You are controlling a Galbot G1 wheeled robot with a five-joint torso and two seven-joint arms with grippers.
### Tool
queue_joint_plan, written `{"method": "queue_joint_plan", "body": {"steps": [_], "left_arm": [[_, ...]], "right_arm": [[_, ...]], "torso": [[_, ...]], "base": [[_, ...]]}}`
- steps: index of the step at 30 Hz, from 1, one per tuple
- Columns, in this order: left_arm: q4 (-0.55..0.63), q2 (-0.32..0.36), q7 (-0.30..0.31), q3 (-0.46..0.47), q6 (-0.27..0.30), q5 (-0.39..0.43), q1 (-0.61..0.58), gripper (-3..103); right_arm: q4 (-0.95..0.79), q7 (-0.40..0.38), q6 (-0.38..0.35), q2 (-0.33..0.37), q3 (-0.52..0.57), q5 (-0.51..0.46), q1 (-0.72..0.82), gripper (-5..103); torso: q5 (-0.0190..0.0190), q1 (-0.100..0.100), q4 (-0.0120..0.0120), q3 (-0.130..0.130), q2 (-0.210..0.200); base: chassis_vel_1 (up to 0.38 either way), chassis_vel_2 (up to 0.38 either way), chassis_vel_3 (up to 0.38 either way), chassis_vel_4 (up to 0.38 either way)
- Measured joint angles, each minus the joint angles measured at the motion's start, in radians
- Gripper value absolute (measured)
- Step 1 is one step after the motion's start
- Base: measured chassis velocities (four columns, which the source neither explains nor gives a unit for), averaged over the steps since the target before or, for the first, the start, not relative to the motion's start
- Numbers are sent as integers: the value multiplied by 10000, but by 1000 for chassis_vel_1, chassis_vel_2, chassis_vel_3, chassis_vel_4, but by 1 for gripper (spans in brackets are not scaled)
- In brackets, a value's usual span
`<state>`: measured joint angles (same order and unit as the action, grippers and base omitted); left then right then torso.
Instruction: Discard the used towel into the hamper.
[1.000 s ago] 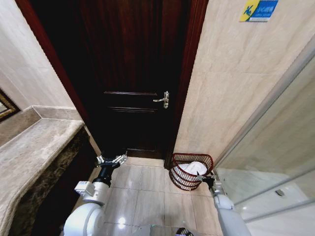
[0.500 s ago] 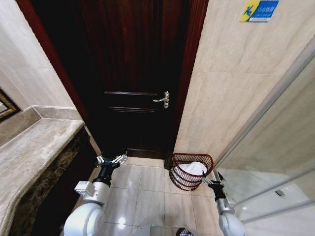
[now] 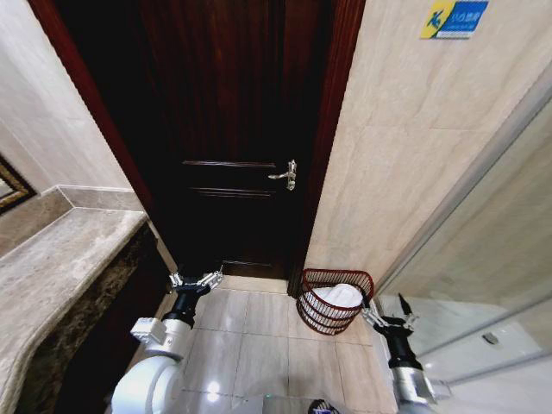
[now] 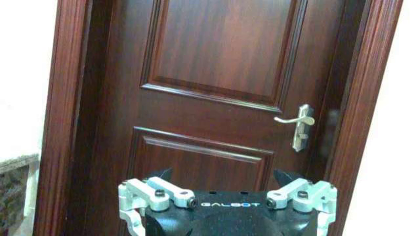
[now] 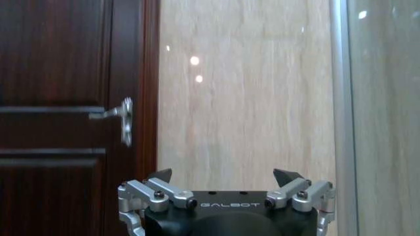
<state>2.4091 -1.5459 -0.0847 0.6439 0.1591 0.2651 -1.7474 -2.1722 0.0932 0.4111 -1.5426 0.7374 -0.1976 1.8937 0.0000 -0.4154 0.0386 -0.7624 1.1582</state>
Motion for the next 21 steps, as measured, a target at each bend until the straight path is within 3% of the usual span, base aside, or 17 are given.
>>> {"method": "queue_joint_plan", "body": {"steps": [4,14,21], "left_arm": [[0,0,0,0,0,0,0,100],[0,0,0,0,0,0,0,100],[0,0,0,0,0,0,0,100]], "right_arm": [[-783,-71,559,-101,127,94,444,100],[-2023,61,1034,-68,171,67,755,100],[-2260,294,1126,-238,192,140,144,100]], "torso": [[0,0,-1,0,0],[-2,0,0,0,0],[0,0,0,-1,-1]], "base": [[0,0,0,0],[0,0,0,0],[0,0,0,0]]}}
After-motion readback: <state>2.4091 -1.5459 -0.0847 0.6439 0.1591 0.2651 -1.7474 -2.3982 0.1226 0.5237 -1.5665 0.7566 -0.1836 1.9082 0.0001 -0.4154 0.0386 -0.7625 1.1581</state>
